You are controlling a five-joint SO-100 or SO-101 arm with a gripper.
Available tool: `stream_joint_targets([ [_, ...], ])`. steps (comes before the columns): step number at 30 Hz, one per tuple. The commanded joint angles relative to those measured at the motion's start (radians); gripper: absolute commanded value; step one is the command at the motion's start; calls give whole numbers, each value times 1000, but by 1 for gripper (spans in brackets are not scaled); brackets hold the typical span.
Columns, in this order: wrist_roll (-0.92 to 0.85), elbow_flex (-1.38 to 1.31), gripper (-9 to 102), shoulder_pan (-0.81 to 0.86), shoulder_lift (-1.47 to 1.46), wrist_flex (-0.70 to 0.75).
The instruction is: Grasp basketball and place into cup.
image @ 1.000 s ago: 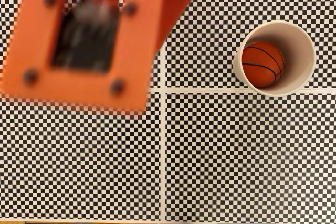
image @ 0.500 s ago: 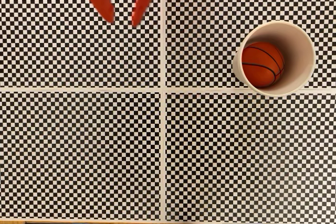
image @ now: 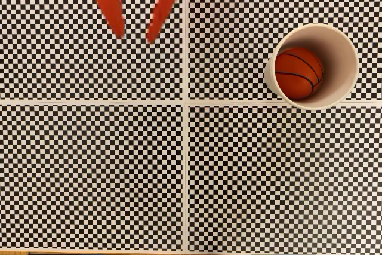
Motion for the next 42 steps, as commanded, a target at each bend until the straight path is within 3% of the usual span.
stream_joint_targets([
  [1, -15, 140, 0, -9, 64, -160],
  [15, -37, 558, 0, -5, 304, -483],
  [42, -114, 982, 0, 25, 650, -502],
])
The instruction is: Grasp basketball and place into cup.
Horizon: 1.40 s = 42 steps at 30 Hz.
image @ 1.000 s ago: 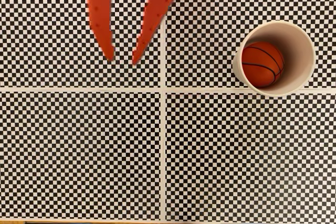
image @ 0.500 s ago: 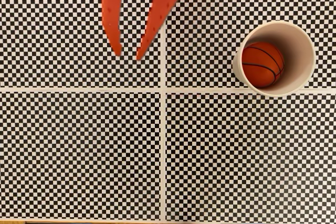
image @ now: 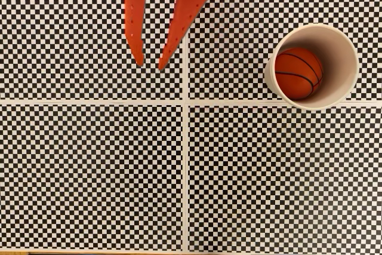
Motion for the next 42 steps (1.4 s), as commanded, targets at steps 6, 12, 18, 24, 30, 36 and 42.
stream_joint_targets([
  [6, -5, 26, 0, -23, 25, -9],
  [12, -9, 63, 0, -32, 51, -8],
  [18, -5, 87, 0, -35, 60, -9],
  [24, 29, 149, 0, -37, 60, -31],
  [30, 34, 225, 0, -41, 60, -31],
  [36, 69, 288, 0, -58, 60, -31],
  [42, 80, 341, 0, -66, 60, -20],
])
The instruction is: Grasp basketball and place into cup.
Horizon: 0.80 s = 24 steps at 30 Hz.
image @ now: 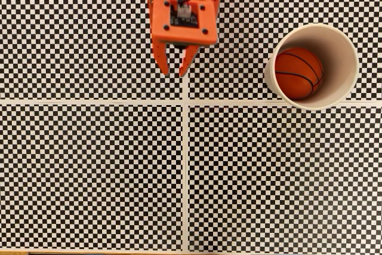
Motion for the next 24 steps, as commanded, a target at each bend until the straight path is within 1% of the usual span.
stream_joint_targets([
  [1, 8, 34, 0, -9, 9, 9],
  [6, 20, 35, 0, -8, 9, 81],
  [21, 49, 35, 0, -9, 9, 364],
  [24, 29, 35, 0, -17, 9, 403],
])
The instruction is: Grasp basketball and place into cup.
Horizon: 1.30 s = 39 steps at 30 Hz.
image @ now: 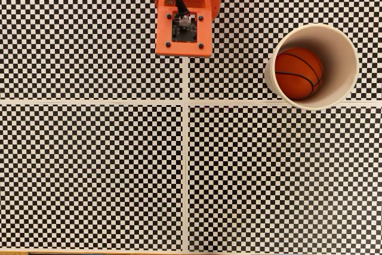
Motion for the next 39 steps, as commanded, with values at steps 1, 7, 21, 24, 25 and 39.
stream_joint_targets([
  [1, -21, 35, 0, -14, 9, 34],
  [7, -43, 35, 0, -41, 9, 81],
  [21, 11, 35, 0, -92, 9, 184],
  [24, 17, 35, 0, -100, 9, 201],
  [25, 20, 35, 0, -104, 9, 202],
  [39, 52, 35, 0, -104, 9, 247],
])
